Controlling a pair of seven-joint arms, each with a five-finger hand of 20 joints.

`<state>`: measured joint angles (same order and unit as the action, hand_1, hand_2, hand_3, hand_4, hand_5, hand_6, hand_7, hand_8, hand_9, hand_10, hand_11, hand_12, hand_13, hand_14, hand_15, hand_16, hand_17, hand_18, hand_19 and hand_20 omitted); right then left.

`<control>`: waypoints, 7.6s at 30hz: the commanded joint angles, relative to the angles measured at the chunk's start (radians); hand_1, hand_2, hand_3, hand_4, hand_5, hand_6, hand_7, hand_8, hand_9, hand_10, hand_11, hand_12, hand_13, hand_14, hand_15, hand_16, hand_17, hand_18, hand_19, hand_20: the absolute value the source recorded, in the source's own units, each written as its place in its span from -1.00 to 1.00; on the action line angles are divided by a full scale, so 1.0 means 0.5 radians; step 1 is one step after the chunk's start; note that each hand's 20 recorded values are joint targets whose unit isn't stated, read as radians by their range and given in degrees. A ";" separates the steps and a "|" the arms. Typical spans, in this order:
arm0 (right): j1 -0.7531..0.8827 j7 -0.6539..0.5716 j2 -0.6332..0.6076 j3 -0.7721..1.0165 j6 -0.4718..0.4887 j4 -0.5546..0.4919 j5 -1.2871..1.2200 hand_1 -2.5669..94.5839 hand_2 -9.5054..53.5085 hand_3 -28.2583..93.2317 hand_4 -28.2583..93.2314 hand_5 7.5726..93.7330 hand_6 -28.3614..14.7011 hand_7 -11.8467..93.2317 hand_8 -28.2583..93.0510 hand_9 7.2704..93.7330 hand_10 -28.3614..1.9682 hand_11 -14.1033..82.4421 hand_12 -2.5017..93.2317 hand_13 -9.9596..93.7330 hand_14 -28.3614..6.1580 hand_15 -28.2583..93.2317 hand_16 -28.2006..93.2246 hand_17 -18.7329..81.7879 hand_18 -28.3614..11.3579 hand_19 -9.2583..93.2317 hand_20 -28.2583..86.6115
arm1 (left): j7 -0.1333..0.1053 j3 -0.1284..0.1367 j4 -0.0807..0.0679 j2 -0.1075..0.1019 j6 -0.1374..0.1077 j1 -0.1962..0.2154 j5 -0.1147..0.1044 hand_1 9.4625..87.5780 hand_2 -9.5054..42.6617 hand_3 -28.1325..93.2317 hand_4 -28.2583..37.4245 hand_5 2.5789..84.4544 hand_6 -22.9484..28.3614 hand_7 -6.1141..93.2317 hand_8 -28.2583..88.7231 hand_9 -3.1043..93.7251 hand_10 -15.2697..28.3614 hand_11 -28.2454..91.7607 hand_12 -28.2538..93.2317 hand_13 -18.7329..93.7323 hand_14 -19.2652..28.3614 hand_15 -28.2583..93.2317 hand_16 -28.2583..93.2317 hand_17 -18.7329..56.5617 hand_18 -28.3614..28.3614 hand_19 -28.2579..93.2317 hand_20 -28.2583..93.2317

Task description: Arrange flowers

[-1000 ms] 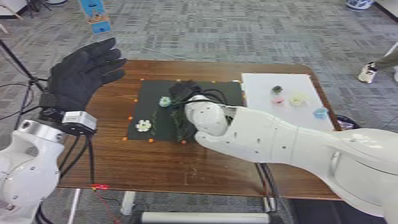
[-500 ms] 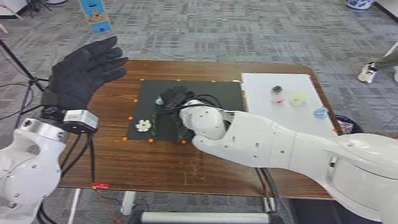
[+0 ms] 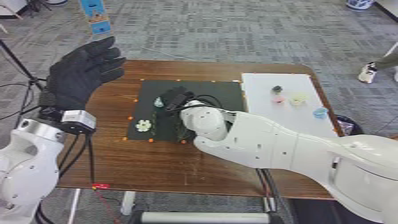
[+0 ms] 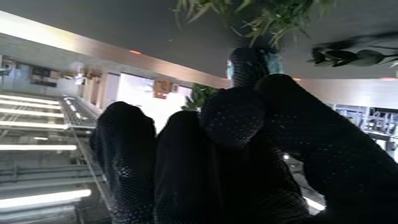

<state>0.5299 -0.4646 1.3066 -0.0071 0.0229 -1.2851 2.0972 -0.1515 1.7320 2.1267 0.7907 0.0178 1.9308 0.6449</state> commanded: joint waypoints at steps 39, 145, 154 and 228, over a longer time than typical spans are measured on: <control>1.354 -0.541 -1.582 1.465 -0.589 -0.712 0.343 -0.01 -1.00 0.50 -1.00 -0.03 0.31 -0.38 -0.73 0.10 0.32 -0.35 -0.58 0.53 0.30 0.94 0.04 0.16 -0.66 1.00 0.55 | 0.049 0.258 0.173 0.267 -0.090 0.523 0.016 -0.64 -0.74 0.64 -1.00 -0.24 0.03 -0.47 -0.68 -0.27 0.31 -0.11 -0.25 -0.20 0.45 -0.02 -0.54 -0.72 0.81 0.24 -0.38; 1.522 -0.003 -1.487 1.383 -0.735 -0.743 0.345 0.09 -1.00 0.70 -1.00 0.23 0.50 0.21 -0.47 0.40 0.55 -0.01 0.11 0.54 0.43 0.90 0.03 0.17 -0.52 1.00 0.51 | 0.058 0.253 0.176 0.263 -0.139 0.550 0.000 -0.64 -0.73 0.64 -1.00 -0.25 0.03 -0.47 -0.68 -0.27 0.31 -0.11 -0.25 -0.20 0.45 -0.01 -0.54 -0.72 0.82 0.24 -0.38; 1.239 0.140 -1.427 1.254 -0.869 -0.792 0.278 0.07 -1.00 0.81 -0.98 0.48 0.48 0.08 -0.44 0.63 0.57 -0.08 0.12 0.61 0.42 0.87 0.05 0.24 -0.55 1.00 0.55 | 0.059 0.327 0.203 0.255 -0.136 0.577 0.012 -0.64 -0.73 0.64 -1.00 -0.25 0.03 -0.47 -0.68 -0.27 0.31 -0.11 -0.25 -0.20 0.45 -0.01 -0.54 -0.72 0.82 0.24 -0.38; 0.032 -0.097 -0.216 -0.147 -0.676 -0.085 0.238 0.02 -1.00 0.75 -1.00 0.24 0.53 -0.01 -0.57 0.49 0.54 -0.38 0.04 0.56 0.43 0.89 0.08 0.20 -0.53 1.00 0.58 | 0.059 0.166 0.113 0.113 -0.061 0.302 0.004 -0.65 -0.74 0.64 -1.00 -0.24 0.04 -0.47 -0.68 -0.27 0.31 -0.11 -0.25 -0.20 0.45 -0.02 -0.54 -0.72 0.82 0.24 -0.38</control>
<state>0.5511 -0.5056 1.2206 -0.0966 -0.3505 -1.2996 2.1916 -0.1268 1.8062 2.1812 0.8453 -0.0205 2.0779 0.6496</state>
